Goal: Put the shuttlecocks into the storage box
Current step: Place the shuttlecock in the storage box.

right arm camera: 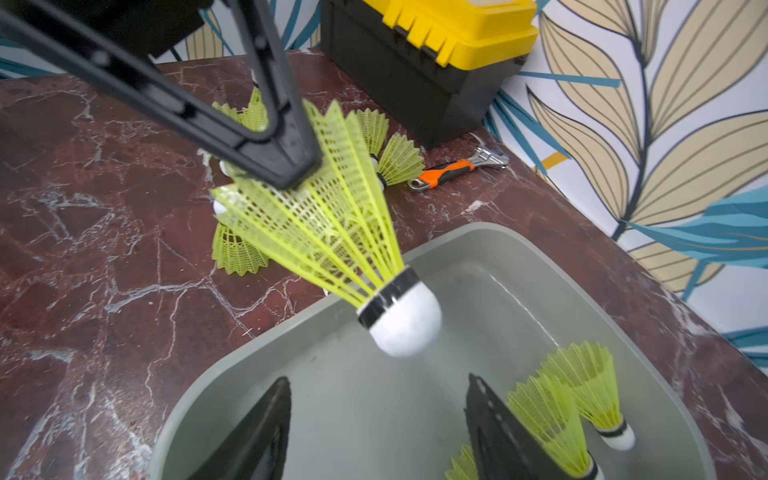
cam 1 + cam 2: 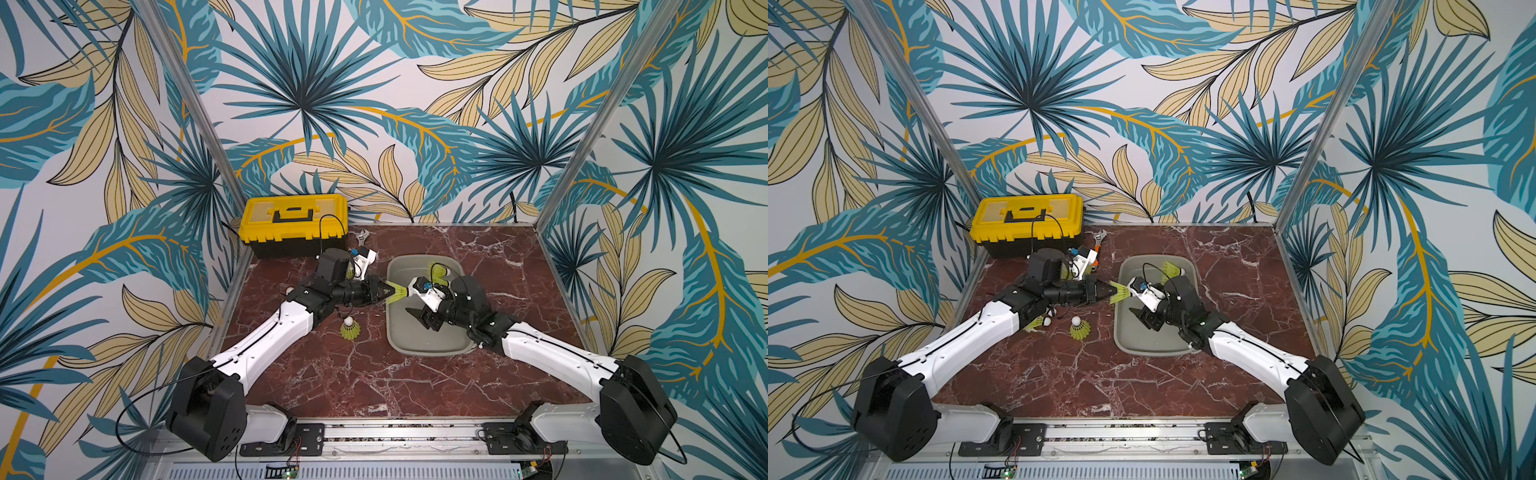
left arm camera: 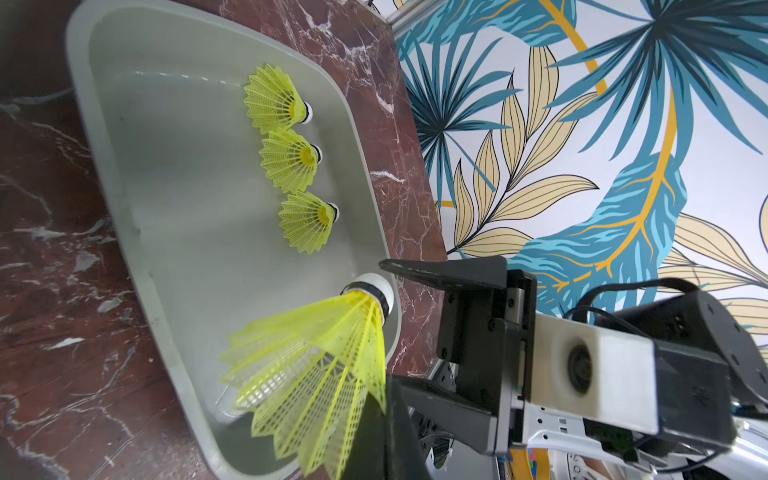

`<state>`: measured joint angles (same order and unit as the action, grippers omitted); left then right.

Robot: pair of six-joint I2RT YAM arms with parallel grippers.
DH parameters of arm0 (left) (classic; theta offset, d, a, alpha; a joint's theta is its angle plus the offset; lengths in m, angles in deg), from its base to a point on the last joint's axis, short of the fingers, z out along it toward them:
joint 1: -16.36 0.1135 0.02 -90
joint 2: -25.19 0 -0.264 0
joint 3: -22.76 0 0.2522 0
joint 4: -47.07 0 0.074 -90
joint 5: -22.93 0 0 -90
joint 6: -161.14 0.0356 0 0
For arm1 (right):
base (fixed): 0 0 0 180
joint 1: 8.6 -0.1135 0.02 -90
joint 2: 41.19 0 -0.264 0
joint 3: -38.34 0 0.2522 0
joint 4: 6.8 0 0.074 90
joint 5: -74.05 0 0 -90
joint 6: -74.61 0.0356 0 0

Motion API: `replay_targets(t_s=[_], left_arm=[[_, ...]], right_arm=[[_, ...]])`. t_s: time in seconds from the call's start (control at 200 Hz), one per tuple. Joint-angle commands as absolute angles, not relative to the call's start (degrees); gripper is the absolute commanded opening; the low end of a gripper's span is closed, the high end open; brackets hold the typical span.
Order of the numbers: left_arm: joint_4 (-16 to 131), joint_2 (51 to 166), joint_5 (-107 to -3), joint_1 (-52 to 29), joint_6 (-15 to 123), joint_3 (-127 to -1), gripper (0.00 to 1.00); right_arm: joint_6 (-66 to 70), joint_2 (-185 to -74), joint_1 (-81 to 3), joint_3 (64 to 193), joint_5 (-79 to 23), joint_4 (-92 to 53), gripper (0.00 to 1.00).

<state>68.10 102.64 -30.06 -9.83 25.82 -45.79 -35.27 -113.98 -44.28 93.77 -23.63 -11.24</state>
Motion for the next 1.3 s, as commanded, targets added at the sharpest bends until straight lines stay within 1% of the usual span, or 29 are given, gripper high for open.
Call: replay_targets(t_s=[0.0, 0.29, 0.471, 0.631, 0.911, 1.292], left_arm=[[59.8, 101.2, -33.6, -10.8, 21.1, -42.7, 0.00], [54.8, 104.7, -36.8, -14.7, 17.6, -41.2, 0.00], [51.4, 109.8, -37.4, -18.8, 16.4, -42.5, 0.00], [48.2, 114.8, -38.4, -22.1, 15.0, -43.7, 0.00], [45.3, 123.0, -38.9, -26.7, 13.5, -47.5, 0.00], [42.8, 130.1, -40.7, -29.0, 11.8, -49.8, 0.00]], right_arm=[[-33.1, -109.6, -44.4, 90.2, -17.0, -8.0, 0.68], [-28.2, -95.9, -44.4, 82.9, -8.8, -7.4, 0.69], [-26.4, -87.6, -44.4, 80.7, -5.3, -9.4, 0.70], [-26.2, -82.7, -44.4, 79.9, -3.0, -12.6, 0.70], [-26.4, -78.3, -44.4, 78.7, -1.2, -15.9, 0.70], [-26.5, -76.2, -44.4, 77.3, -0.1, -17.2, 0.70]])
